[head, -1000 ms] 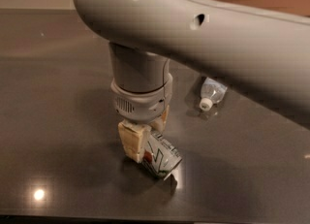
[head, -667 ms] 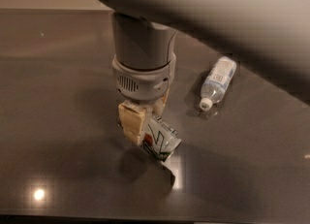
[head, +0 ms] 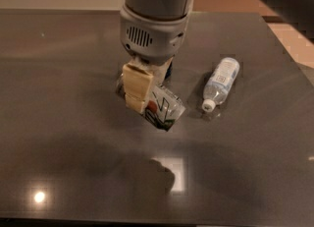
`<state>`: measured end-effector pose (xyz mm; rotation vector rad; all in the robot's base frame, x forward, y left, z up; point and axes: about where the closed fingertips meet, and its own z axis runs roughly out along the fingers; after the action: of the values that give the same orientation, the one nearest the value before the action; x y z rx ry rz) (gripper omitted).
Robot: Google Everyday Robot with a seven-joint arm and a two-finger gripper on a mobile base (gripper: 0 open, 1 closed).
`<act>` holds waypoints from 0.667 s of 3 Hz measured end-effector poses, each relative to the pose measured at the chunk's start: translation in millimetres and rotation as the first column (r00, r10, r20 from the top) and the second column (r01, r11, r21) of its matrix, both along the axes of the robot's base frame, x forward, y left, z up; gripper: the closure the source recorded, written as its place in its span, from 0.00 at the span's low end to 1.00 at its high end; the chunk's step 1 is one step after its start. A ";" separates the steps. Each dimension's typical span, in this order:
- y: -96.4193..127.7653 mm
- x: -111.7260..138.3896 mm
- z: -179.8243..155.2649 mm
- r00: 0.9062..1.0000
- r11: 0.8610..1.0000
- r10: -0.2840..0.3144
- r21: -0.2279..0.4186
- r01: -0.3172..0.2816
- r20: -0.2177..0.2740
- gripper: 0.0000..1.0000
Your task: Pick 7up can
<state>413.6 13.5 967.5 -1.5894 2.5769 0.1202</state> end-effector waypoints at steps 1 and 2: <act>2.4 5.2 24.9 0.998 0.998 0.041 0.053 -0.044 0.041 1.00; 10.7 9.1 33.3 0.996 0.995 0.040 0.086 -0.047 0.084 1.00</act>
Offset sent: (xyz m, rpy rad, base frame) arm 0.0047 0.0022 0.0223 0.0481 -0.0356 0.0381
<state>422.8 24.2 1000.8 -1.5857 2.4411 0.1656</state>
